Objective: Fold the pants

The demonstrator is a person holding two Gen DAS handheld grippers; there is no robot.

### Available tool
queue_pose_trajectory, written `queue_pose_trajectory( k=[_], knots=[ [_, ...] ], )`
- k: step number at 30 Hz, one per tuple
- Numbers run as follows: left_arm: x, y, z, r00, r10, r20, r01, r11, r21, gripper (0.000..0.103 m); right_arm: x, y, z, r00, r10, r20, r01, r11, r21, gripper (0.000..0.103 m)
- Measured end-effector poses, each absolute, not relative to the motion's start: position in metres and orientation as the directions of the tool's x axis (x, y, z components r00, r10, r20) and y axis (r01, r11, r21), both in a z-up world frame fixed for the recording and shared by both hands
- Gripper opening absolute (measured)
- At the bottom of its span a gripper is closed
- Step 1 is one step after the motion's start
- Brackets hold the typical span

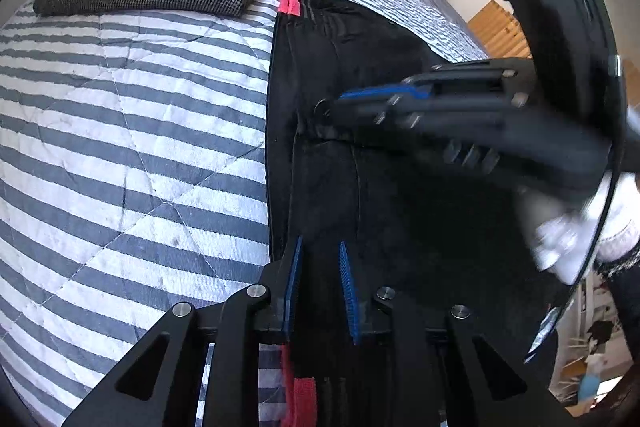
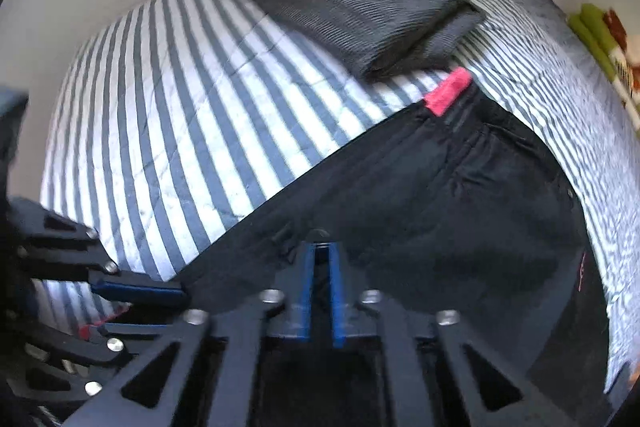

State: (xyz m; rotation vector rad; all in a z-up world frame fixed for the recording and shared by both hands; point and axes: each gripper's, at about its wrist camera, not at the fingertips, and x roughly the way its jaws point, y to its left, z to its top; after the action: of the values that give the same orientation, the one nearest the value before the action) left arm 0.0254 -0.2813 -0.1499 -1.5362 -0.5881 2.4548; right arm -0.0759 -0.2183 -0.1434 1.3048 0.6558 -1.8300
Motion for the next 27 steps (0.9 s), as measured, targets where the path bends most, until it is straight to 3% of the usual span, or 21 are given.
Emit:
queue_pose_trajectory(
  k=[5,10,13,15,21,27],
  knots=[
    [0.023,-0.282,-0.147,-0.457,0.313,-0.832,0.063,-0.922,-0.382,0.021,-0.085,-0.207,-0.135,-0.158,-0.319,-0.934,0.813,-0.579,0.060,0.000],
    [0.025,-0.289,-0.148,-0.454,0.319,-0.832,0.073,-0.917,-0.391,0.021,-0.074,-0.217,-0.137,-0.225,-0.295,-0.929,0.844,-0.536,-0.034,0.003],
    [0.027,-0.288,-0.148,-0.452,0.316,-0.834,0.069,-0.920,-0.386,0.021,-0.066,-0.226,-0.143,-0.222,-0.285,-0.933,0.864,-0.501,-0.052,0.017],
    [0.029,-0.289,-0.148,-0.453,0.321,-0.832,0.068,-0.918,-0.391,0.021,-0.063,-0.230,-0.149,-0.239,-0.264,-0.934,0.871,-0.483,-0.086,0.033],
    [0.032,-0.288,-0.147,-0.453,0.325,-0.830,0.068,-0.916,-0.396,0.021,-0.054,-0.239,-0.161,-0.290,-0.229,-0.929,0.875,-0.456,-0.161,0.033],
    [0.034,-0.287,-0.147,-0.456,0.325,-0.828,0.061,-0.917,-0.393,0.023,-0.067,-0.236,-0.160,-0.221,-0.252,-0.942,0.883,-0.462,-0.084,0.024]
  ],
)
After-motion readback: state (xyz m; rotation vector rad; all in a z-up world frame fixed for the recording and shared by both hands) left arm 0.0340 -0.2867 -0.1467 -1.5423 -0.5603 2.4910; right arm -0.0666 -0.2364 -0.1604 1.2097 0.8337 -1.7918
